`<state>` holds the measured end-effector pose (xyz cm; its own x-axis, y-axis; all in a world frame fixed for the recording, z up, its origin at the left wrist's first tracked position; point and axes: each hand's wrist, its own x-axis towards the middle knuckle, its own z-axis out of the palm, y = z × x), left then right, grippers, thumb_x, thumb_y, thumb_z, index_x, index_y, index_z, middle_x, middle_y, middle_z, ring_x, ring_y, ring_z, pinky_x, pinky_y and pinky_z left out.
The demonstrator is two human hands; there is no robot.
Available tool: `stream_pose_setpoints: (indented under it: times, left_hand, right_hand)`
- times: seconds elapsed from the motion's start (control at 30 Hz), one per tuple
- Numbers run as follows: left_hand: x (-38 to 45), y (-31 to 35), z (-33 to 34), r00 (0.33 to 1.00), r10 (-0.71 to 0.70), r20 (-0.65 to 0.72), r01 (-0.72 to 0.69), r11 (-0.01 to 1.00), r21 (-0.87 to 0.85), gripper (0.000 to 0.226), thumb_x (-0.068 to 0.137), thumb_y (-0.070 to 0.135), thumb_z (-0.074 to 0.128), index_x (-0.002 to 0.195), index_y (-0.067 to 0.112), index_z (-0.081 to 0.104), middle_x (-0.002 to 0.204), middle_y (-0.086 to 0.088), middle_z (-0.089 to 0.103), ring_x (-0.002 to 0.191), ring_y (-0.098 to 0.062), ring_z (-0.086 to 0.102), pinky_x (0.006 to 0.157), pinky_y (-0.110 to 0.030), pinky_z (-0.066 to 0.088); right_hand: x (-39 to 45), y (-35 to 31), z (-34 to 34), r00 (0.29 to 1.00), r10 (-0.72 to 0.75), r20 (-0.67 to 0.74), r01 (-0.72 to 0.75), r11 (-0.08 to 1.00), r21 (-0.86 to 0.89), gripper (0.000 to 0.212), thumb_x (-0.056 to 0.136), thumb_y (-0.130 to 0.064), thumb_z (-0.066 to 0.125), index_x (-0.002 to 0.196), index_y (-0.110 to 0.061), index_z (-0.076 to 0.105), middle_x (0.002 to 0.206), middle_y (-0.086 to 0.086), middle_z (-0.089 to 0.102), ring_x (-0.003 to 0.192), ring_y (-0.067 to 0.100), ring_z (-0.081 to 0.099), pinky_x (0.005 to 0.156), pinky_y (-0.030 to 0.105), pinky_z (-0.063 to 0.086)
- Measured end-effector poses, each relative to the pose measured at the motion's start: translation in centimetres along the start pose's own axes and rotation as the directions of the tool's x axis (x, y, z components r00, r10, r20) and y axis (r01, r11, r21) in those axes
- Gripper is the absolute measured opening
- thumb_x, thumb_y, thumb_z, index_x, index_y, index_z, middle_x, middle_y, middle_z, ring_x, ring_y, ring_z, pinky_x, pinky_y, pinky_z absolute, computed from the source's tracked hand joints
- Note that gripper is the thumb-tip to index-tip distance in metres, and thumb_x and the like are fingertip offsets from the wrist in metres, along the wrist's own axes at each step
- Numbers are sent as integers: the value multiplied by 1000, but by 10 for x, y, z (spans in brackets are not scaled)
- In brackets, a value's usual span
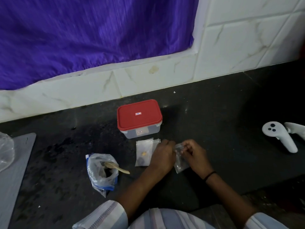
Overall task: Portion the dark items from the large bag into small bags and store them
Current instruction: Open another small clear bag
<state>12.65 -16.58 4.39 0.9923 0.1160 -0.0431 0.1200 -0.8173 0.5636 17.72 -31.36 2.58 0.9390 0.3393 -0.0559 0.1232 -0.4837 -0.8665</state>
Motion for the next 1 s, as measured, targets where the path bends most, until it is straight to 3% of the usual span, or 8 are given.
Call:
stream_pose_setpoints:
  times: [0.1, 0.2, 0.33, 0.47, 0.67, 0.83, 0.93, 1.0]
  left_hand:
    - [3, -2, -16, 998, -6, -64, 6, 1000, 9, 22, 101, 22, 46, 100, 16, 68, 100, -5, 68, 92, -24, 59, 86, -39, 47]
    - [4, 3, -46, 993, -119, 18, 120, 973, -195, 19, 100, 20, 52, 94, 19, 70, 89, -2, 70, 75, -16, 65, 67, -28, 49]
    - [0, 4, -75, 945, -253, 208, 323, 831, -453, 13, 95, 18, 61, 87, 19, 71, 83, 3, 68, 72, -6, 58, 64, -21, 43]
    - [-14, 0, -89, 919, -344, 193, 385, 675, -630, 12, 93, 12, 64, 83, 14, 71, 75, 1, 65, 65, -8, 57, 56, -23, 48]
    - [-39, -3, -103, 913, -349, 213, 363, 452, -814, 4, 92, 10, 69, 92, 10, 72, 74, 2, 70, 66, -6, 66, 63, -23, 56]
    - [-58, -10, -113, 865, -414, 283, 402, 235, -885, 4, 89, 6, 71, 89, 10, 73, 76, 0, 72, 67, -8, 67, 62, -24, 57]
    - [-67, -15, -120, 850, -452, 271, 397, 211, -893, 6, 90, 4, 69, 87, 8, 73, 73, -1, 72, 66, -10, 67, 62, -24, 57]
    - [-73, -17, -123, 840, -470, 269, 392, 186, -901, 6, 90, 4, 68, 87, 6, 73, 72, -2, 71, 65, -10, 67, 61, -23, 57]
  right_hand:
    - [-1, -14, -9, 998, -58, 34, 52, 985, 167, 23, 86, -3, 67, 94, -24, 63, 83, -2, 63, 78, 11, 62, 71, 20, 51]
    - [1, -29, -14, 990, -142, 16, 136, 969, 206, 20, 87, -2, 66, 90, -21, 63, 85, 4, 65, 81, 23, 62, 73, 30, 52]
    - [5, -48, -8, 971, -241, -9, 241, 970, -18, 15, 86, -6, 67, 86, -20, 62, 91, -6, 60, 87, 12, 59, 75, 29, 52]
    - [-2, -74, 6, 937, -338, -94, 325, 937, -125, 11, 88, -13, 67, 84, -19, 59, 88, -11, 54, 80, 6, 55, 68, 18, 47]
    - [-10, -110, 22, 989, -108, 105, 80, 968, 239, 8, 88, -23, 69, 85, -18, 63, 80, -2, 66, 74, 8, 64, 66, 23, 54]
    - [-12, -126, 25, 934, 70, 350, -227, 873, 432, 8, 91, -19, 65, 93, -11, 67, 92, 12, 71, 82, 23, 69, 65, 30, 57]
    - [-15, -135, 31, 917, 78, 390, -246, 881, 404, 11, 94, -16, 62, 94, -6, 66, 91, 15, 70, 75, 18, 69, 60, 27, 55]
    - [-18, -138, 38, 927, 40, 374, -183, 915, 358, 13, 94, -18, 61, 91, -7, 66, 89, 19, 69, 76, 20, 67, 65, 36, 59]
